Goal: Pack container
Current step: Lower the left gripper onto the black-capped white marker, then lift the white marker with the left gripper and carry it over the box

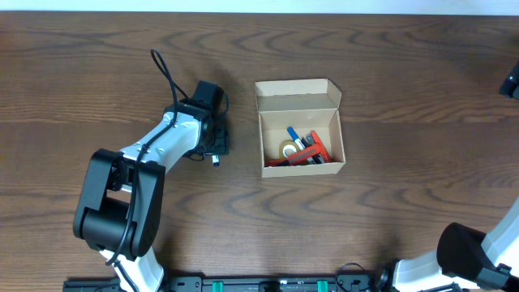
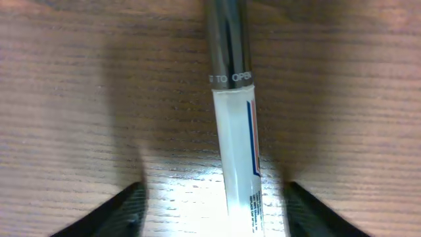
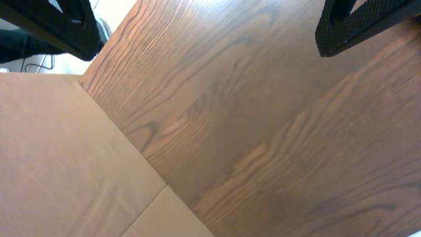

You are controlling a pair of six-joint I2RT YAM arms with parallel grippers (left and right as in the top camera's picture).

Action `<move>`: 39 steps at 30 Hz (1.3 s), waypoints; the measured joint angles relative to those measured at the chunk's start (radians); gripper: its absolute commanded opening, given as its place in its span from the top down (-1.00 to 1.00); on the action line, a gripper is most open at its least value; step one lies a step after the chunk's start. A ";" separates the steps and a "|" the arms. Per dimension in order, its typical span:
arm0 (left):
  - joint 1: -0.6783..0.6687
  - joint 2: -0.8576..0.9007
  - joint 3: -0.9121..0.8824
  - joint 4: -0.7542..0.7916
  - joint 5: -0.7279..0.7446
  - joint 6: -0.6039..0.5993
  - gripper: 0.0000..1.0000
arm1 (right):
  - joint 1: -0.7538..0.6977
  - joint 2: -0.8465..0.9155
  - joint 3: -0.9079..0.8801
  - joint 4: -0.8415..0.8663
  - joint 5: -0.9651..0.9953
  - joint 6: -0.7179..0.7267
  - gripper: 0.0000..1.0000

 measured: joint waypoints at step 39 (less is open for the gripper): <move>-0.043 -0.065 0.566 -0.422 0.098 0.229 0.89 | 0.000 0.000 0.000 0.001 0.000 0.000 -0.98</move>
